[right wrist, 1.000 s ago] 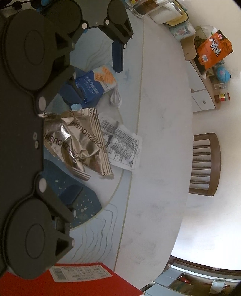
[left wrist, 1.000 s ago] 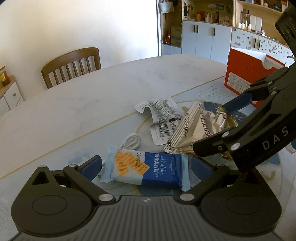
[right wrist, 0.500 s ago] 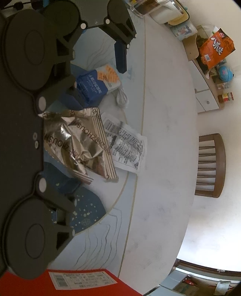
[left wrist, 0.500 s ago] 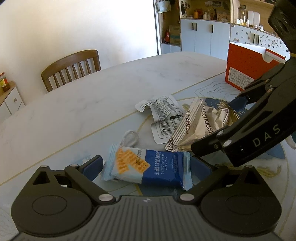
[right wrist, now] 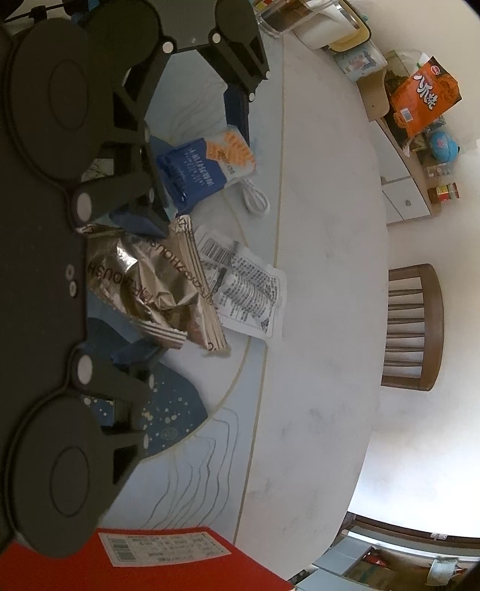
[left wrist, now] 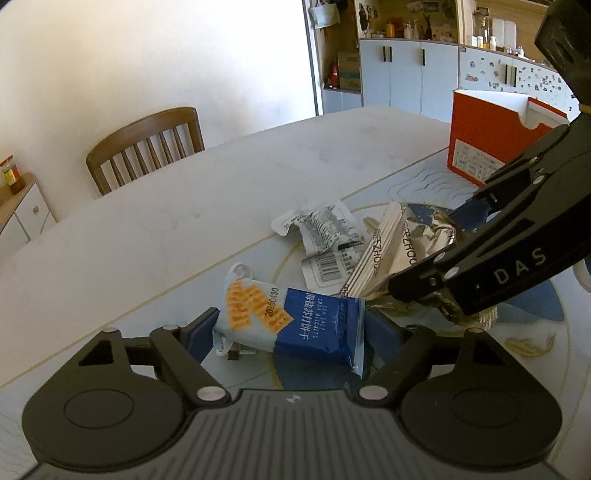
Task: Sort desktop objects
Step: 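Approach the blue snack bar with the left tool while the right tool approaches the silver wrapper, then grasp the blue snack bar with the left tool while the right tool grasps the silver wrapper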
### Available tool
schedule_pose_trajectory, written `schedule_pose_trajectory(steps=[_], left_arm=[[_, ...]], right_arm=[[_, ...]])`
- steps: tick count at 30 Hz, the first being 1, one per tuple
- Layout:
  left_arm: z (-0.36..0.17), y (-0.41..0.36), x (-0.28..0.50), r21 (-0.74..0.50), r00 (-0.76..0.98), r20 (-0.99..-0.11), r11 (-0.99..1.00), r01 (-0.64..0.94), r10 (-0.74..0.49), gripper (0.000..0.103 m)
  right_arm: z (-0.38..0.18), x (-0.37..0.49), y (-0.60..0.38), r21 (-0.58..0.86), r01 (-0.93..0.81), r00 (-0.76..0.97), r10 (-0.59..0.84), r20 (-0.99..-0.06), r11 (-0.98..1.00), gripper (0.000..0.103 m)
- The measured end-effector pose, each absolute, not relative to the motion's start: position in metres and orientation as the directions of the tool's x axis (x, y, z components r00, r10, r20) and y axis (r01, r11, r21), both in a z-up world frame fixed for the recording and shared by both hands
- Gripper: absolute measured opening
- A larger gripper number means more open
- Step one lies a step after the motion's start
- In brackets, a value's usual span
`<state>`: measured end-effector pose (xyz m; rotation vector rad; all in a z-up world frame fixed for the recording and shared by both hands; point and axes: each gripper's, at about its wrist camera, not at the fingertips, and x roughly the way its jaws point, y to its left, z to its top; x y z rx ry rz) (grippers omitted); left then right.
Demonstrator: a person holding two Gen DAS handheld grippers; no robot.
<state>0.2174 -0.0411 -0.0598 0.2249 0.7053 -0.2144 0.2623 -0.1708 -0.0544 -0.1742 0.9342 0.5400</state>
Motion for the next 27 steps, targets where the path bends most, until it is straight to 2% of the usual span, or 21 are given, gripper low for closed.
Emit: schedule_pose_trajectory(steps=[27], left_arm=[[-0.003,-0.077,0.197,0.091,0.757,-0.628,0.949,0.301,-0.179,0.083]], right_arm=[[-0.007,0.232,-0.218,0.118,-0.450,0.557,0.381,-0.737,0.885,0.053]])
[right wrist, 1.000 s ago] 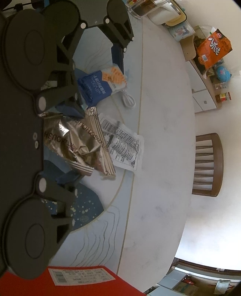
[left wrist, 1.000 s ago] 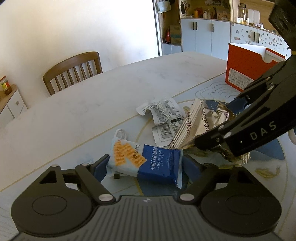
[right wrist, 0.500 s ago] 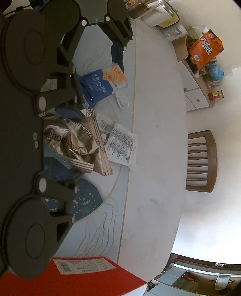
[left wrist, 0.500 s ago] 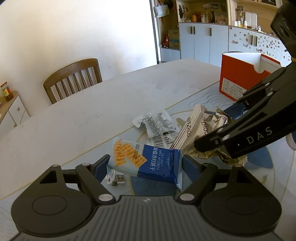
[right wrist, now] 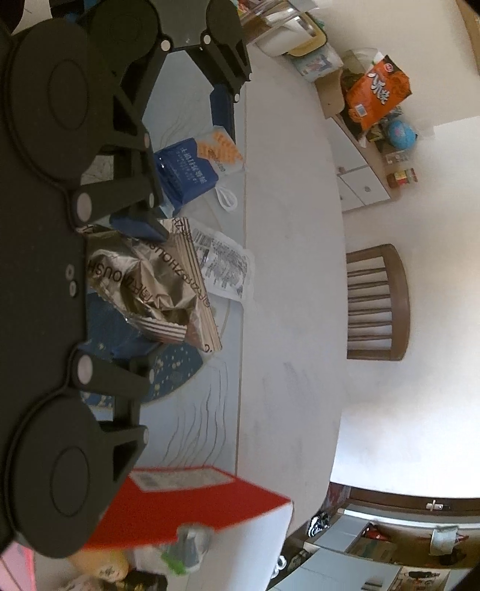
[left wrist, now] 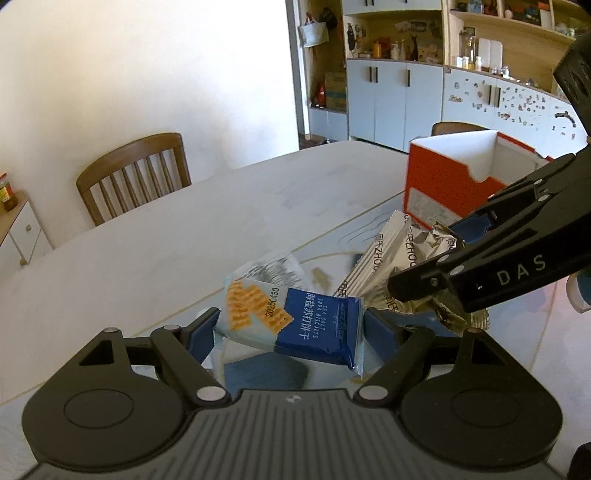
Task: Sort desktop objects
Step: 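Grasp the blue snack bar with the left tool while the right tool grasps the silver wrapper, then carry the blue bar and silver wrapper over the shoebox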
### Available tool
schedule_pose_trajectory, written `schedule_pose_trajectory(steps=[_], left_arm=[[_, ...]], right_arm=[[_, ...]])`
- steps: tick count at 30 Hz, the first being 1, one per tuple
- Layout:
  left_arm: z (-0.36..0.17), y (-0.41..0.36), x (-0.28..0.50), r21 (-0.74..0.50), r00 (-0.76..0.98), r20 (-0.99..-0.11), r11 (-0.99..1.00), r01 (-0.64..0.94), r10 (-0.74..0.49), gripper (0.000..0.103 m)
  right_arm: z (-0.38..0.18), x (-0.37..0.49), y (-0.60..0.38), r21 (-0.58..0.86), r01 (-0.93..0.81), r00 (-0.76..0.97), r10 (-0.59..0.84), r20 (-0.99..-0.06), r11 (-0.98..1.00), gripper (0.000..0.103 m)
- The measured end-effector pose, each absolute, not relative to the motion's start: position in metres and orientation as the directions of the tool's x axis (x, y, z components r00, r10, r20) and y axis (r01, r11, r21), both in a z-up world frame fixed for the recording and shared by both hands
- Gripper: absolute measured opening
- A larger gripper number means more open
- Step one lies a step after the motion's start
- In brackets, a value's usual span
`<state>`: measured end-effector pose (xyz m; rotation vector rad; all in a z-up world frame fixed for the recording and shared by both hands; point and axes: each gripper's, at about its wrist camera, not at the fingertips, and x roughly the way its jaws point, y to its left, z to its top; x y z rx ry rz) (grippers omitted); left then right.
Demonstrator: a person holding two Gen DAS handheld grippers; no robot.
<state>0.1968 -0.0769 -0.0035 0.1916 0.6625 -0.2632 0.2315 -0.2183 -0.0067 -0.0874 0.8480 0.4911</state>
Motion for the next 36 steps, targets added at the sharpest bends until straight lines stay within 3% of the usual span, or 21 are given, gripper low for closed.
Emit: schedule_pose_trajectory(steps=[11,36], left_arm=[[0.029,-0.103,0.189,0.005,0.737,-0.626,0.944,0.329,-0.253,0.083],[0.076,-0.227,0.193,0.052,0.741,-0.575,0.889,0.455,-0.346,0.083]], right_arm=[[0.021,0.210,-0.260,0.126,-0.399,0.609,0.365,-0.704,0.908,0.053],[0.060,0.193,-0.381,0.139,-0.317,0.684,0.328,-0.651,0.938,0.053]])
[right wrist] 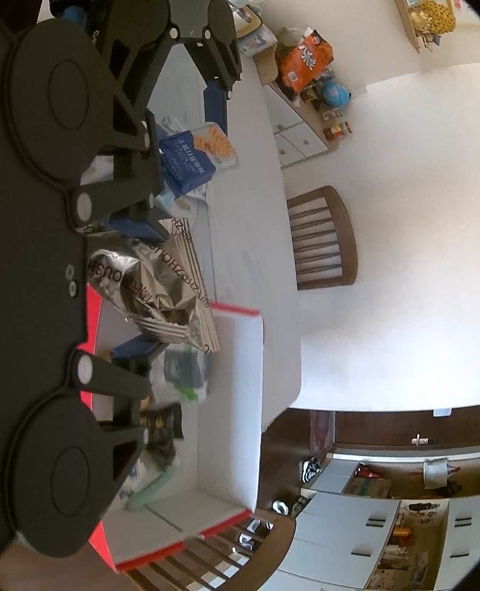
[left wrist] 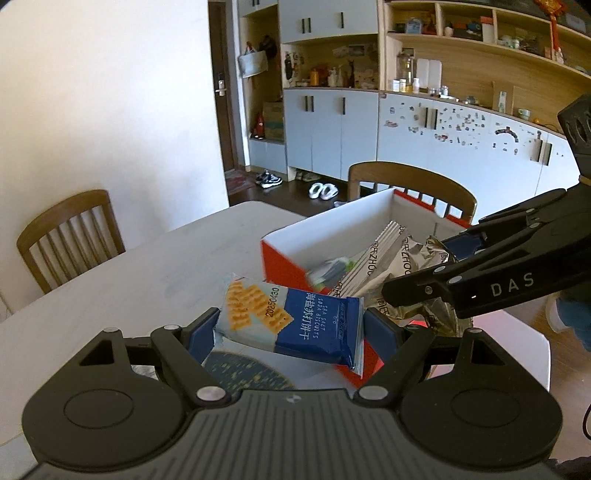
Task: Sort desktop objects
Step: 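Carry the blue bar and silver wrapper over the shoebox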
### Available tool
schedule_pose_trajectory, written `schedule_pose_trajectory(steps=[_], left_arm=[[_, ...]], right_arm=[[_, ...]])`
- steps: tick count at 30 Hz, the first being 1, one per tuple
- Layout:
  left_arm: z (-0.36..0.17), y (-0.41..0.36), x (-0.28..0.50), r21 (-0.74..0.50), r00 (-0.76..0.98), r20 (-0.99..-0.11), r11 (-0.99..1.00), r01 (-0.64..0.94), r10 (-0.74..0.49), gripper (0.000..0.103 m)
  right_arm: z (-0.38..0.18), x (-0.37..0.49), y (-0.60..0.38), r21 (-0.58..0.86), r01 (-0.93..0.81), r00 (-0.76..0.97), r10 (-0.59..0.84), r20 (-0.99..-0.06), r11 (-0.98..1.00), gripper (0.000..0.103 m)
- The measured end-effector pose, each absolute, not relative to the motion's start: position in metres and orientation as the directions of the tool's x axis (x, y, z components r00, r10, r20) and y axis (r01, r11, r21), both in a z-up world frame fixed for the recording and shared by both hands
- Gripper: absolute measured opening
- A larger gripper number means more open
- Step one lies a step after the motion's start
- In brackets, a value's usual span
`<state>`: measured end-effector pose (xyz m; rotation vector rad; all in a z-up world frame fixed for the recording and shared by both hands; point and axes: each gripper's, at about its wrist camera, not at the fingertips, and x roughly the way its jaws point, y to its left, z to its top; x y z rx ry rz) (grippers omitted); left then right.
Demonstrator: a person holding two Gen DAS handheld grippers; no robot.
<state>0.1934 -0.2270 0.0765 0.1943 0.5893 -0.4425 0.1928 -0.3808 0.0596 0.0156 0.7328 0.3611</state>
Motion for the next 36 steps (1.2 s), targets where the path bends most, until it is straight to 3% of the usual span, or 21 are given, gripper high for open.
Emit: schedule_pose_trajectory(steps=[21,36], left_arm=[[0.069,-0.325,0.226,0.085,0.710,-0.599,0.852,0.516,-0.370,0.083],[0.038,-0.372,0.270,0.113,0.639,-0.691,0.823,0.557,-0.337,0.083]], right_arm=[[0.054,0.215,-0.476,0.126,-0.252,0.702,0.271,-0.659,0.959,0.053],[0.038,0.255,-0.513,0.081,-0.249,0.669,0.232,-0.707,0.965,0.053]])
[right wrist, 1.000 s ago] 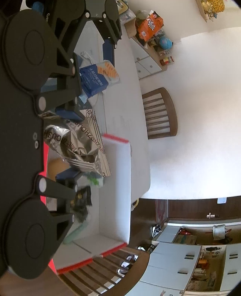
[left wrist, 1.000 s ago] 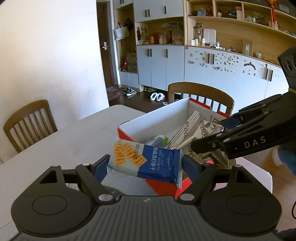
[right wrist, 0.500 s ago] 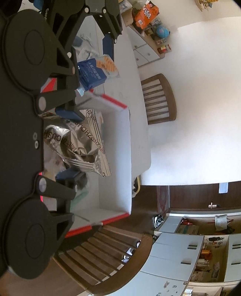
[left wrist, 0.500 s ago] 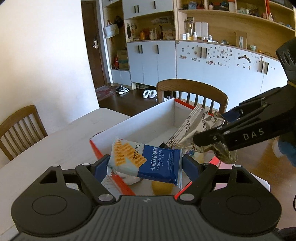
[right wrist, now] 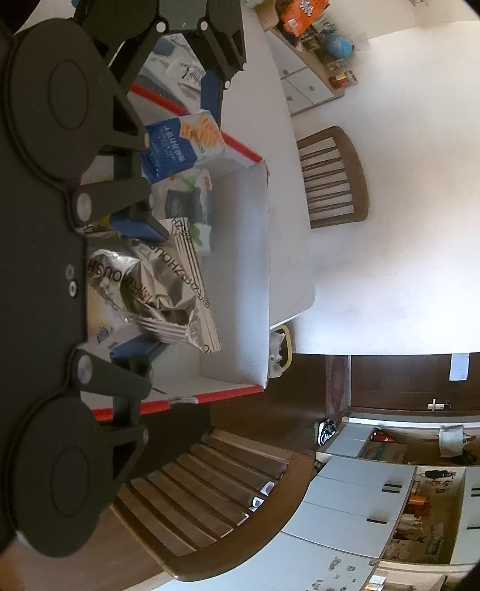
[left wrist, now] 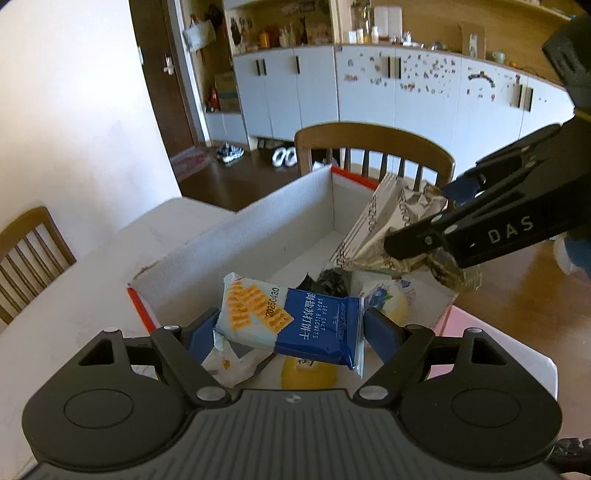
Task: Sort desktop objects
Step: 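Carry the blue bar and silver wrapper over the shoebox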
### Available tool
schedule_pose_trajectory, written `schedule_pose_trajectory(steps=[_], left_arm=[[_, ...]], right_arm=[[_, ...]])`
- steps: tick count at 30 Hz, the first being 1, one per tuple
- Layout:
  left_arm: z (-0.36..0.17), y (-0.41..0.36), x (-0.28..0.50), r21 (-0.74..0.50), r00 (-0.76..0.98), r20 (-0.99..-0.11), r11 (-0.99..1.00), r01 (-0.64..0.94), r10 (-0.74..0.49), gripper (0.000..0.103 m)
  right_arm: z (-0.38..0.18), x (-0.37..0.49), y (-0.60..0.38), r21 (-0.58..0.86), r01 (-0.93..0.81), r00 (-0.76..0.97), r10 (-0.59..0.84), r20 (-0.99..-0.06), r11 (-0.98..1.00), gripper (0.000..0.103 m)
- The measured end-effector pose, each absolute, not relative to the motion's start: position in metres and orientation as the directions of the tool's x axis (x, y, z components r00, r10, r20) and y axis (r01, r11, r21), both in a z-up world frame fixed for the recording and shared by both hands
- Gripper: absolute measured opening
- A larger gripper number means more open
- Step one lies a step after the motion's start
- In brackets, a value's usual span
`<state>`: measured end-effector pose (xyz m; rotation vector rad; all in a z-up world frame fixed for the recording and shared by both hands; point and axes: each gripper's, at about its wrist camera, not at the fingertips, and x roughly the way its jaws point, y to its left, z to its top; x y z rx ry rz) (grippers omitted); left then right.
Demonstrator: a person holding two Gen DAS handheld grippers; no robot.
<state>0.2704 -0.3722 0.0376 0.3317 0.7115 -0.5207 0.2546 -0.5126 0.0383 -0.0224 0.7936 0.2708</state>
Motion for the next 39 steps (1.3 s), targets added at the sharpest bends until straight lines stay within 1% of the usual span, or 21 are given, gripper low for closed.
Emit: schedule_pose_trajectory(steps=[4,18,25,39], left_arm=[[0.029,-0.377,0.286,0.092,0.617,-0.718,0.835,0.543,-0.322,0.083],[0.011,-0.384,0.326,0.014,0.544,-0.785,0.870,0.493,-0.295,0.083],[0.005,-0.390,0.333,0.013,0.526,-0.804,0.875,0.484,-0.279,0.083],[-0.005,-0.396,0.342,0.010,0.496,-0.828,0.877,0.481,-0.263,0.083]], right_arm=[[0.030,0.268,-0.513,0.051,-0.259,0.661,0.216,-0.718,0.964,0.053],[0.009,0.305,-0.515,0.020,-0.264,0.632,0.188,-0.752,0.964,0.053],[0.002,0.315,-0.508,-0.004,-0.289,0.619,0.183,-0.764,0.957,0.053],[-0.012,0.331,-0.504,0.030,-0.271,0.567,0.185,-0.803,0.962,0.053]])
